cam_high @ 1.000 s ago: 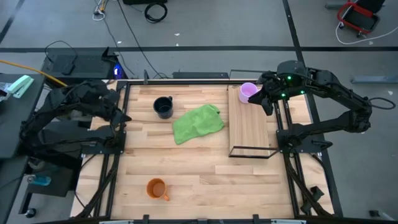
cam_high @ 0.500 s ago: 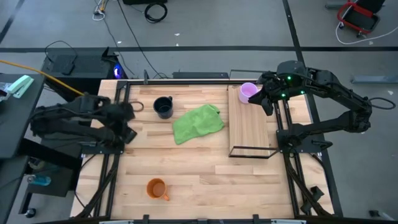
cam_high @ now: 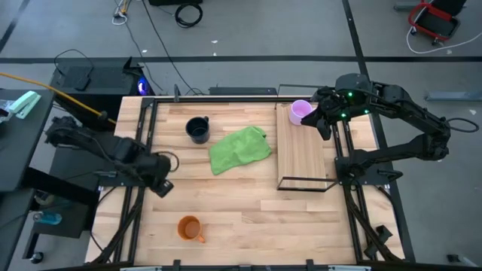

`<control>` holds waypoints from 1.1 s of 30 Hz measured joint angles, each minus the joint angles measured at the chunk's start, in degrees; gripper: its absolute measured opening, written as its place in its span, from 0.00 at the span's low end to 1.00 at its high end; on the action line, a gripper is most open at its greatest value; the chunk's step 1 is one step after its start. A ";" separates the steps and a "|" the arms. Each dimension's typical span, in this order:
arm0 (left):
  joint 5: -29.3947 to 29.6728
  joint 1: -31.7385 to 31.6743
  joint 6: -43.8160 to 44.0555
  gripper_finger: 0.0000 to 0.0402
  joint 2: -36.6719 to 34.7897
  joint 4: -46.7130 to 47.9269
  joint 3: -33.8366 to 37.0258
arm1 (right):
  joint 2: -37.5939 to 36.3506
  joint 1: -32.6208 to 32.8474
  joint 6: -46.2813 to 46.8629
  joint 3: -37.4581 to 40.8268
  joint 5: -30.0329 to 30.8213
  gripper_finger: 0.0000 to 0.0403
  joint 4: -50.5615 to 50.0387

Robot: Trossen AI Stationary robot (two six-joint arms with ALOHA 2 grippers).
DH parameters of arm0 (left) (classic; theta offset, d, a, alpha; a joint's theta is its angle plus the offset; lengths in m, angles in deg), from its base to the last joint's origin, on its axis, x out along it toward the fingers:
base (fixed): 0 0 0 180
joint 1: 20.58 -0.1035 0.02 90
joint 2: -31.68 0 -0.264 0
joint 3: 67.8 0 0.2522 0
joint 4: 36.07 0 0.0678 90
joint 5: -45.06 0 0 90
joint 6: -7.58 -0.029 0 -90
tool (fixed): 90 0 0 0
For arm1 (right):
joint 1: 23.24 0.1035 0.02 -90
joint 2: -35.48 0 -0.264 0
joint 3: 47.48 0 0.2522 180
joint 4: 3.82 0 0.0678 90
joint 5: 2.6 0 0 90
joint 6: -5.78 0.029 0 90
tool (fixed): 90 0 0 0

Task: Stack small to large cups/mugs on shelf
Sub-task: Move the shelf to the center

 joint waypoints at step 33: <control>3.24 23.65 23.03 0.13 27.57 -35.84 0.74 | -0.07 -0.15 9.87 -0.04 9.38 0.18 -15.56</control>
